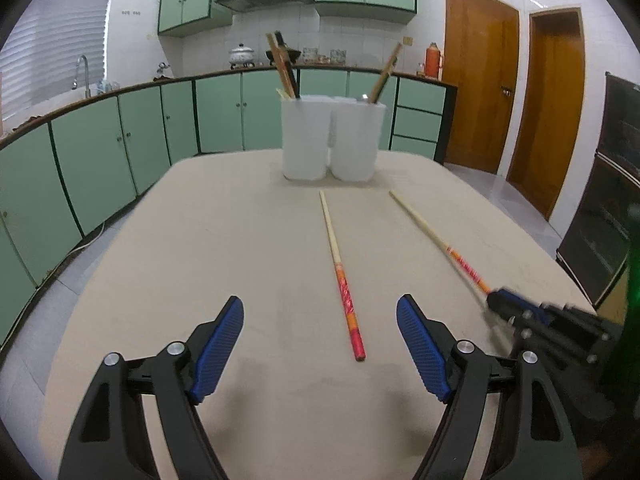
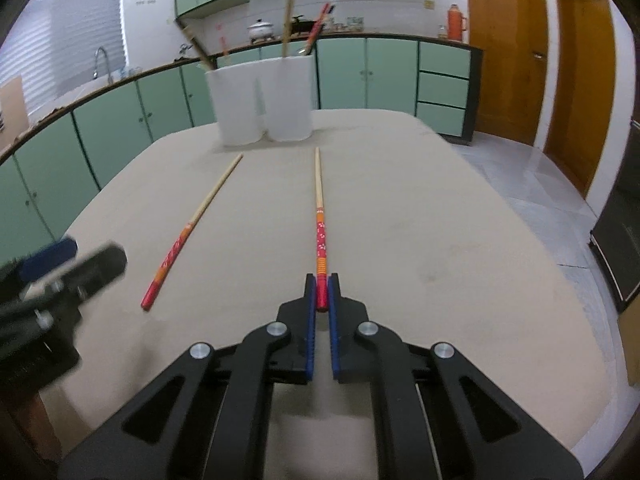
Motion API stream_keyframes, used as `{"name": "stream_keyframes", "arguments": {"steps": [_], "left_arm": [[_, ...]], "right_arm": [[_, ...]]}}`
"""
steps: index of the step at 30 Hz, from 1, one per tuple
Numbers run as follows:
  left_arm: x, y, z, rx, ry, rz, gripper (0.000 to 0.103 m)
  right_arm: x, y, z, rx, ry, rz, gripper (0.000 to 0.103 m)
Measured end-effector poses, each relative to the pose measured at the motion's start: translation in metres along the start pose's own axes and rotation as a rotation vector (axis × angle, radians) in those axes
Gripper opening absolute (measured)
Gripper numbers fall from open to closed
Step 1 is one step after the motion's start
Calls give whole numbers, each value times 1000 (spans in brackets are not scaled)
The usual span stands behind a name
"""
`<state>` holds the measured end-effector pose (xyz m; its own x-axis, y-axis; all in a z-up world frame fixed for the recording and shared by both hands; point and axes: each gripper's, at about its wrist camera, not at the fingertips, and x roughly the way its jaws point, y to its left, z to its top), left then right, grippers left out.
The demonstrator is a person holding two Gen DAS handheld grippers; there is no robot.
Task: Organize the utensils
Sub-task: 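Grasp one red-patterned chopstick with the right tool and pull it aside, then grasp the other red-patterned chopstick with the left tool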
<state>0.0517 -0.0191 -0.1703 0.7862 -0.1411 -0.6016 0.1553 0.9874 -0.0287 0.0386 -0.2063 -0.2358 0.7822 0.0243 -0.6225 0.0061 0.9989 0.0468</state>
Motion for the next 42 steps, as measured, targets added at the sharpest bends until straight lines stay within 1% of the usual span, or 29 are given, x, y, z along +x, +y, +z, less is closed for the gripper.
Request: {"name": "stream_keyframes", "arguments": {"steps": [7, 12, 18, 23, 25, 27, 28, 36, 42], "left_arm": [[16, -12, -5, 12, 50, 13, 64], [25, -15, -6, 18, 82, 16, 48], [32, -20, -7, 22, 113, 5, 34], [36, -23, -5, 17, 123, 5, 27], [36, -23, -5, 14, 125, 5, 23], [37, -23, -4, 10, 127, 3, 9], [38, -24, -4, 10, 129, 0, 7], [31, -25, -1, 26, 118, -5, 5], [6, -26, 13, 47, 50, -6, 5]], "right_arm": [[-1, -18, 2, 32, -17, -9, 5], [-3, -25, 0, 44, -19, -2, 5], [-3, -25, -1, 45, -15, 9, 5], [-3, -25, -1, 45, -14, 18, 5], [-2, -25, -2, 44, -11, 23, 5], [-3, -24, -2, 41, -10, 27, 5], [-2, -23, -1, 37, -10, 27, 5], [-7, -19, 1, 10, -22, 22, 5], [-18, -17, 8, -11, -58, 13, 5]]}}
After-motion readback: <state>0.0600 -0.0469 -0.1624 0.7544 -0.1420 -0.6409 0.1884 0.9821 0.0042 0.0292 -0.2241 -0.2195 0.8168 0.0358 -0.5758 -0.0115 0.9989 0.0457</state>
